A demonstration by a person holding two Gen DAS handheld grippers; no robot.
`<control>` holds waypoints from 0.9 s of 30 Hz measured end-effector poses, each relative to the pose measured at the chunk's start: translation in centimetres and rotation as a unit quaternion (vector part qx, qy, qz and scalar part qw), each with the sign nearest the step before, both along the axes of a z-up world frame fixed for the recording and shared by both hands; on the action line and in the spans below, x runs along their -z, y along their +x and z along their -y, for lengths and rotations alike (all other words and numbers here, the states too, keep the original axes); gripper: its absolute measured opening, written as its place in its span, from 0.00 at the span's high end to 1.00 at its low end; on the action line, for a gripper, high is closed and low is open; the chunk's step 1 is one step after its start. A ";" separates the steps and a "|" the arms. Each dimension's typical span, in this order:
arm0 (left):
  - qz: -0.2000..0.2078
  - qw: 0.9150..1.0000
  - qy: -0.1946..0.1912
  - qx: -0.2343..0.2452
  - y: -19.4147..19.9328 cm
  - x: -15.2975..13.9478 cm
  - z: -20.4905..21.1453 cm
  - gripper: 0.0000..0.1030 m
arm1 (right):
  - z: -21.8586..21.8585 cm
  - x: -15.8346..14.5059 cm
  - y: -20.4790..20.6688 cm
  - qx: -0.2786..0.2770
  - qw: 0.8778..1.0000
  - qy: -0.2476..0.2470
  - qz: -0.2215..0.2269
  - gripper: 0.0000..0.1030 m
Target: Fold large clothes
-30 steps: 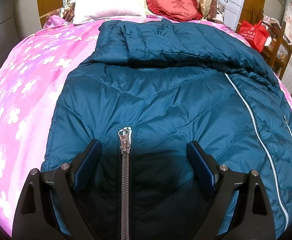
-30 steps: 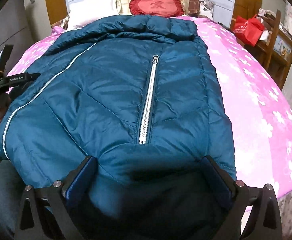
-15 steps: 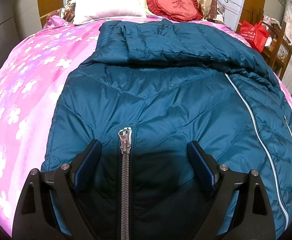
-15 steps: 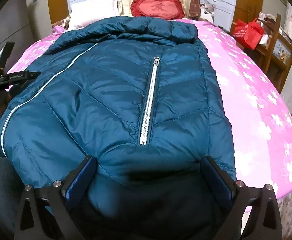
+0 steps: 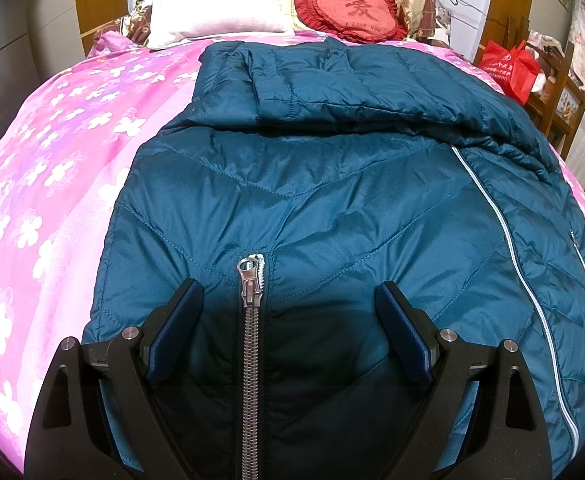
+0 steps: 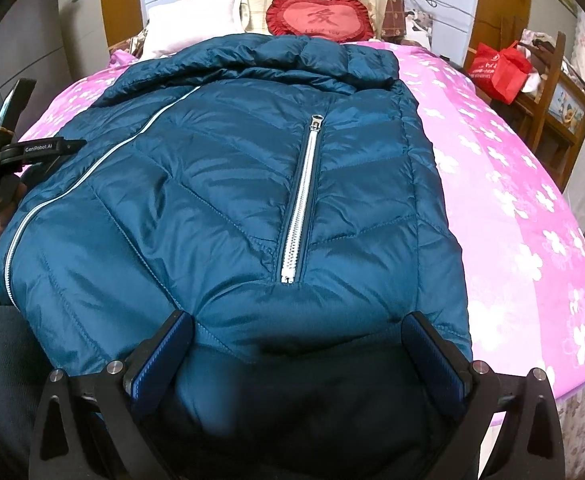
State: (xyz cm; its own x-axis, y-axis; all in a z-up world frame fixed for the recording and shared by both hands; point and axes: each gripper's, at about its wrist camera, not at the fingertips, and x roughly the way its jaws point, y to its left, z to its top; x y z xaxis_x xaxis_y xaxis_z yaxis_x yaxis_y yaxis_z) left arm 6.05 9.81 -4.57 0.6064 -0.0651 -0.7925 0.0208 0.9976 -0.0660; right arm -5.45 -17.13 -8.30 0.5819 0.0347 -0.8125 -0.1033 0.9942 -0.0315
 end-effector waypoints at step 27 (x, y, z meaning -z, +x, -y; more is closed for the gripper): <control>0.009 0.998 0.016 -0.057 -12.0 -1.7 -12.4 0.13 | 8.0 0.4 -6.2 0.051 0.988 0.149 0.004 0.01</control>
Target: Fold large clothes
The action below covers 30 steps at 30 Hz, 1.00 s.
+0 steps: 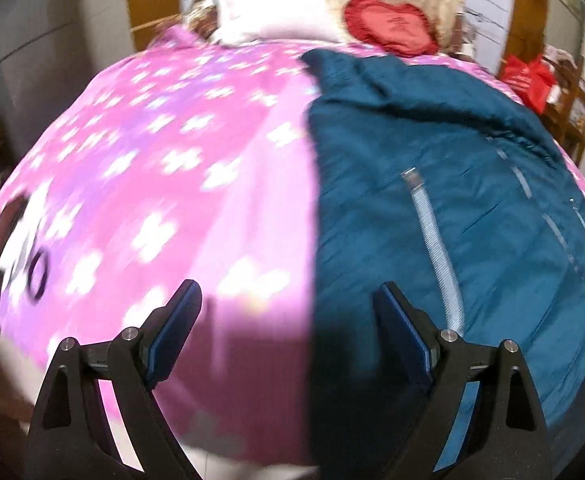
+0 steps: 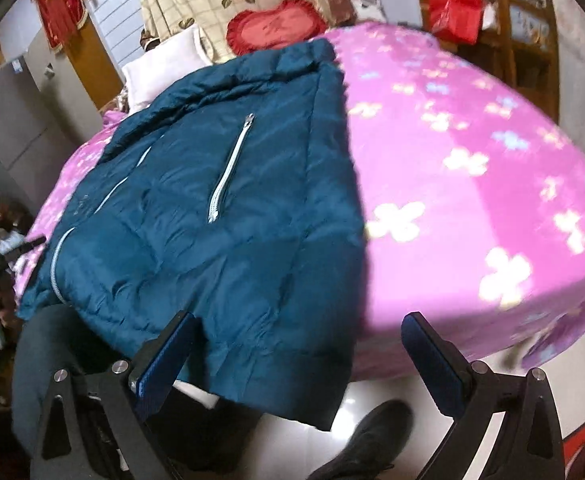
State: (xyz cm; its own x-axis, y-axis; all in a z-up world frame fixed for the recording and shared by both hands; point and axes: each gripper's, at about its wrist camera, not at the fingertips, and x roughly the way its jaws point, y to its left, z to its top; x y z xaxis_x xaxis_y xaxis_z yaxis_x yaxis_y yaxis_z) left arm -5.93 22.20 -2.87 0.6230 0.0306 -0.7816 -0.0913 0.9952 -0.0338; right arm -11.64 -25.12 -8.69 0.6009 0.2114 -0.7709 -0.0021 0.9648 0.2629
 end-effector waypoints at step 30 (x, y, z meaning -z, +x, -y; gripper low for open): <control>0.008 0.989 -0.125 0.073 -6.4 0.5 0.0 0.16 | -3.2 -0.6 2.4 -0.045 0.999 0.000 0.017 0.05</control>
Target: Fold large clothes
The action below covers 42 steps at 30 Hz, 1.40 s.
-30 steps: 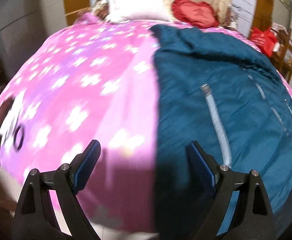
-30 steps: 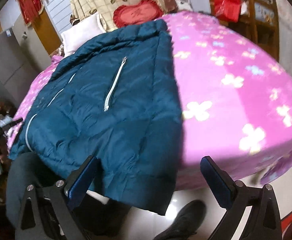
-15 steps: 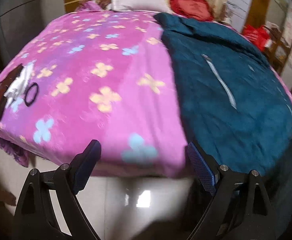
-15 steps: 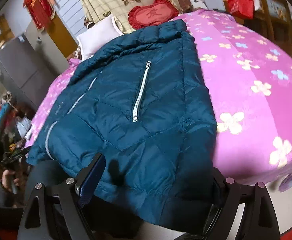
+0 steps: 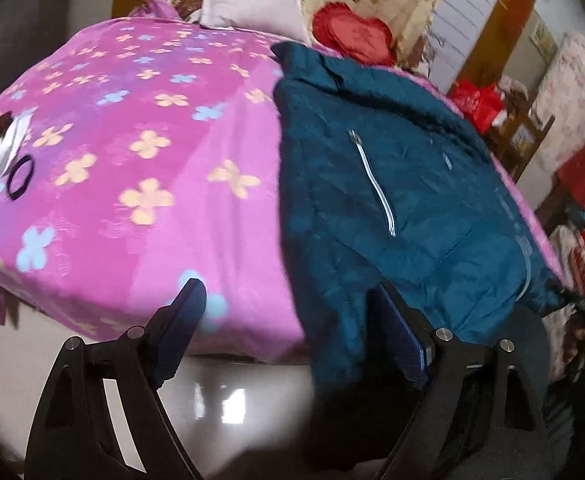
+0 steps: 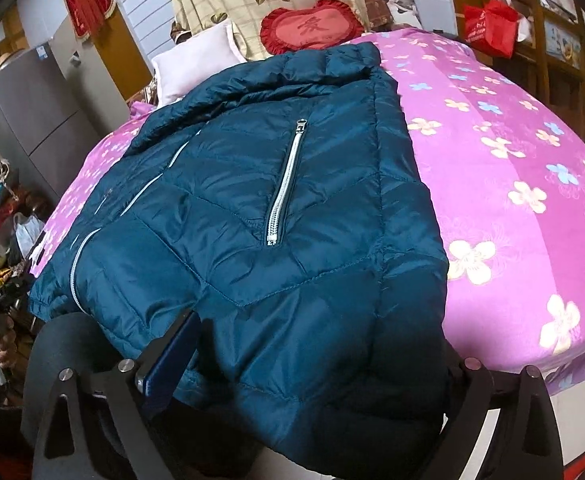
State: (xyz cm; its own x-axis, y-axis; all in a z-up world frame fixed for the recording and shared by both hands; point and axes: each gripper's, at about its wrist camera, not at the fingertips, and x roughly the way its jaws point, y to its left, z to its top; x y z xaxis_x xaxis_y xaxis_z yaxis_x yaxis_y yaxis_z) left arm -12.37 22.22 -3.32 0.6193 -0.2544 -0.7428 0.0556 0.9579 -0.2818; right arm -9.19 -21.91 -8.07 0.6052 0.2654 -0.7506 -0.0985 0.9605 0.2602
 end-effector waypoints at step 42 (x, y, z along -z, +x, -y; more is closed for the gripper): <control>0.009 0.993 -0.073 0.090 3.5 0.9 4.1 0.63 | 1.4 0.3 1.8 -0.009 0.993 0.114 0.024 0.30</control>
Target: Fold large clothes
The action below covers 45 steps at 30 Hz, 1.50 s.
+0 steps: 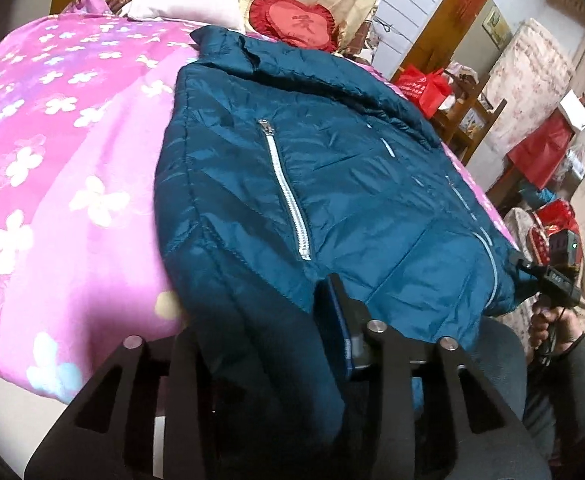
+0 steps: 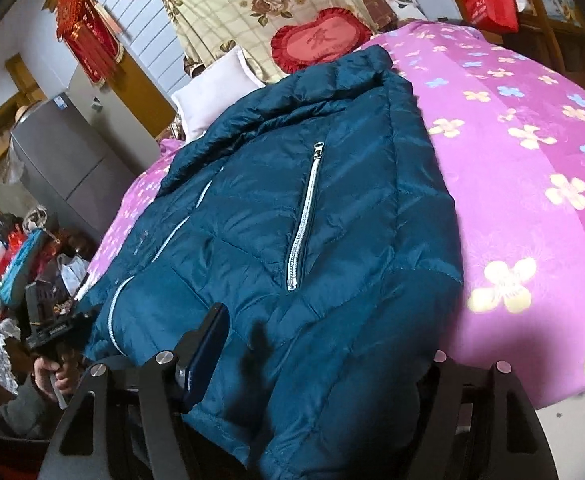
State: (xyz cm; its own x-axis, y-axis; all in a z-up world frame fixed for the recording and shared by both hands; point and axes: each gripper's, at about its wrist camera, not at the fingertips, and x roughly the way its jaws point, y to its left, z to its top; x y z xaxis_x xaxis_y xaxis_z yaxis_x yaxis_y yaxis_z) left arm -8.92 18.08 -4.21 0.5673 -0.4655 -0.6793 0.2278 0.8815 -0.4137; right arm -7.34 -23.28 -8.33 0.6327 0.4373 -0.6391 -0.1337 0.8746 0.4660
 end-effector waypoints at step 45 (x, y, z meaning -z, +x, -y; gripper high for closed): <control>0.083 0.992 -0.043 -0.087 -3.9 -7.3 -4.7 0.89 | -2.0 -7.9 -10.4 0.111 0.976 -0.064 0.178 0.90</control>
